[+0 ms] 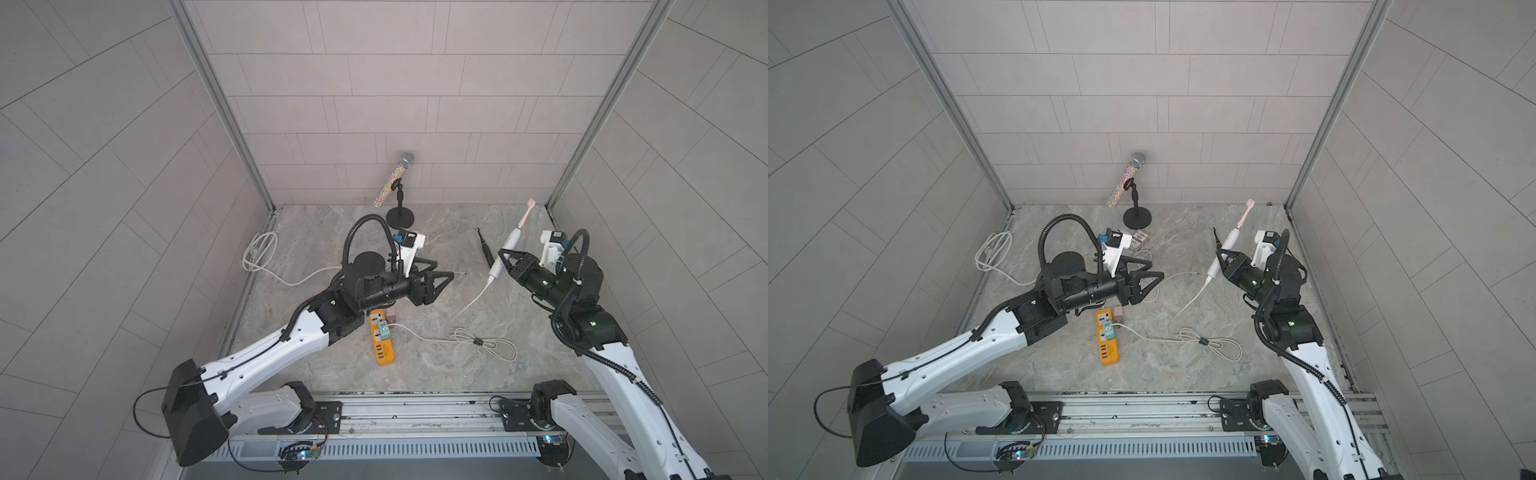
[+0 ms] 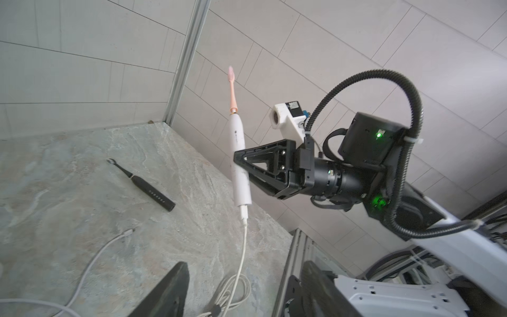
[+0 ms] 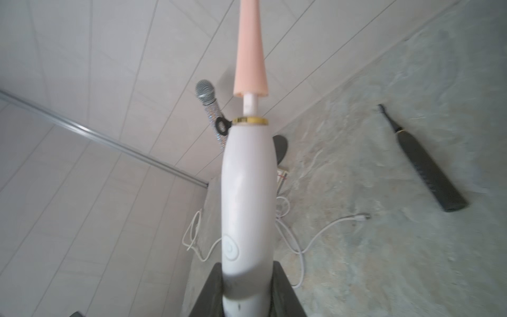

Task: Charge the electric toothbrush
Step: Place the electric toothbrush at the center of the board.

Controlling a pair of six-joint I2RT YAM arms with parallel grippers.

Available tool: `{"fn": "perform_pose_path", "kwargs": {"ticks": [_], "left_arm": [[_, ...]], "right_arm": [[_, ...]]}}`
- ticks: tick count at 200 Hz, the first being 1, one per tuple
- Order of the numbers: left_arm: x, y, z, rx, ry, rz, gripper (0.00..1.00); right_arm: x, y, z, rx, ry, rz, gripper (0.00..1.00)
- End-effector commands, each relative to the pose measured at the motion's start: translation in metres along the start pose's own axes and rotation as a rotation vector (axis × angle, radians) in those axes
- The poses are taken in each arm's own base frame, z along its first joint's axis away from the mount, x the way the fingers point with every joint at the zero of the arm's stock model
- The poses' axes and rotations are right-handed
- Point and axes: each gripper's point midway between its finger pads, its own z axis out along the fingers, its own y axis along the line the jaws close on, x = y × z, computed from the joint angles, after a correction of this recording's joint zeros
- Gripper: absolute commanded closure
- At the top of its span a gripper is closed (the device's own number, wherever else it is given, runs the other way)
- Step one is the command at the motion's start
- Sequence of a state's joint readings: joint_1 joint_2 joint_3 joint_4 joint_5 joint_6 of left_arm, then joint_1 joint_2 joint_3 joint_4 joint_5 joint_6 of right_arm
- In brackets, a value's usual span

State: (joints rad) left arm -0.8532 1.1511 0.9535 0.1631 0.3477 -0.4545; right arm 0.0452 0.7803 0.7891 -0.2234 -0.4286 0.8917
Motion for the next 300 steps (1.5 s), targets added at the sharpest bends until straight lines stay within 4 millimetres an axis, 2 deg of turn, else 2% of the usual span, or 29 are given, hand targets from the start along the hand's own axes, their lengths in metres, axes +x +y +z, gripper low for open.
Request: {"fn": "perform_pose_path", "kwargs": {"ticks": [1, 27, 40, 46, 55, 68, 92, 118, 159, 234, 259, 276, 300], "left_arm": [[0.029, 0.033, -0.009, -0.162, 0.095, 0.037, 0.25], [0.041, 0.052, -0.016, -0.270, 0.155, 0.062, 0.21], [0.043, 0.053, -0.019, -0.274, 0.156, 0.079, 0.21], [0.044, 0.057, -0.021, -0.297, 0.151, 0.083, 0.19], [0.044, 0.062, -0.024, -0.327, 0.145, 0.082, 0.14], [0.044, 0.064, -0.025, -0.335, 0.146, 0.091, 0.13], [0.044, 0.069, -0.027, -0.361, 0.143, 0.089, 0.13], [0.044, 0.071, -0.030, -0.376, 0.136, 0.095, 0.13], [0.044, 0.078, -0.036, -0.411, 0.118, 0.097, 0.13], [0.042, 0.087, -0.039, -0.454, 0.109, 0.090, 0.13], [0.041, 0.089, -0.039, -0.458, 0.106, 0.088, 0.13], [0.040, 0.090, -0.039, -0.462, 0.105, 0.088, 0.13], [0.040, 0.093, -0.041, -0.473, 0.109, 0.086, 0.13]], "right_arm": [[0.010, -0.064, -0.005, 0.249, 0.028, 0.001, 1.00], [0.016, -0.139, -0.014, 0.494, -0.002, 0.024, 1.00], [0.015, -0.169, -0.019, 0.587, -0.028, 0.040, 1.00], [0.024, -0.190, -0.022, 0.639, -0.014, 0.072, 1.00], [0.026, -0.205, -0.021, 0.670, -0.015, 0.092, 1.00], [0.028, -0.231, -0.025, 0.750, -0.031, 0.109, 1.00], [0.031, -0.258, -0.025, 0.829, -0.047, 0.120, 1.00], [0.037, -0.276, -0.023, 0.886, -0.042, 0.130, 1.00], [0.055, -0.295, -0.016, 0.916, 0.017, 0.170, 1.00], [0.083, -0.311, -0.013, 0.942, 0.123, 0.204, 1.00], [0.085, -0.309, -0.015, 0.939, 0.129, 0.204, 0.86], [0.081, -0.304, -0.018, 0.935, 0.127, 0.192, 0.70], [0.072, -0.294, -0.024, 0.936, 0.110, 0.173, 0.53]]}}
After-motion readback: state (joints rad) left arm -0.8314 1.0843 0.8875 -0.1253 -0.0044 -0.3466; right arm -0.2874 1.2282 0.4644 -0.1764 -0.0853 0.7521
